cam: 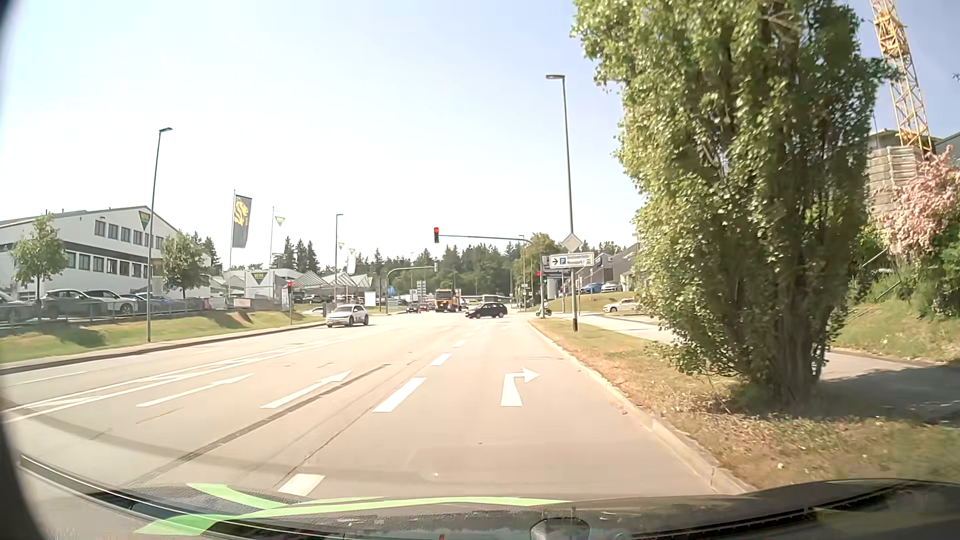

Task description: Follow the waypoints while adhering to traffic rules and regulations

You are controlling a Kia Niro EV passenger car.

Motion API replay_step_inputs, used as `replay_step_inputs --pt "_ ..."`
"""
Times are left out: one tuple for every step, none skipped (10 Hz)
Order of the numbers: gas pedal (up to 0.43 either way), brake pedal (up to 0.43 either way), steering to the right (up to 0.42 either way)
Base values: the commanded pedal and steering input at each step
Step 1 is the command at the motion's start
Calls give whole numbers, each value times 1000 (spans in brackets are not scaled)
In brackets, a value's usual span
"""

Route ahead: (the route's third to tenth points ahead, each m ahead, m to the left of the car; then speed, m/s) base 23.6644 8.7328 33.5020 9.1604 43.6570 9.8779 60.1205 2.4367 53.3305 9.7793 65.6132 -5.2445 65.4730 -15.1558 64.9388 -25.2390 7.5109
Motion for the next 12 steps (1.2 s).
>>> replay_step_inputs --pt "130 0 -3" --pt "130 0 -3" --pt "130 0 -3" --pt "130 0 -3" --pt "130 0 -3" --pt "130 0 -3" --pt "130 0 -4" --pt "130 0 -4" --pt "130 0 -4" --pt "130 0 -4" --pt "130 0 -4" --pt "130 0 -6"
